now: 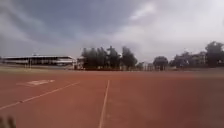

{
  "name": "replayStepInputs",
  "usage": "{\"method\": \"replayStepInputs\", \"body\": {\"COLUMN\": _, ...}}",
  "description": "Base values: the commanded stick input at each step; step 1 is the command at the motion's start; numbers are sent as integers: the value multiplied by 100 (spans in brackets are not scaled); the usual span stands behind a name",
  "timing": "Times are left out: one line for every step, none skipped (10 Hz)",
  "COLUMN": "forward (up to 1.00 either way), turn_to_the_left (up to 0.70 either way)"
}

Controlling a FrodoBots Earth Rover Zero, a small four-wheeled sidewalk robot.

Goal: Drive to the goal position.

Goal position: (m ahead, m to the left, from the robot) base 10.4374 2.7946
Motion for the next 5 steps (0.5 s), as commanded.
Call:
{"method": "replayStepInputs", "body": {"forward": 70, "turn_to_the_left": 0}}
{"method": "replayStepInputs", "body": {"forward": 70, "turn_to_the_left": 0}}
{"method": "replayStepInputs", "body": {"forward": 70, "turn_to_the_left": 0}}
{"method": "replayStepInputs", "body": {"forward": 70, "turn_to_the_left": 0}}
{"method": "replayStepInputs", "body": {"forward": 70, "turn_to_the_left": 0}}
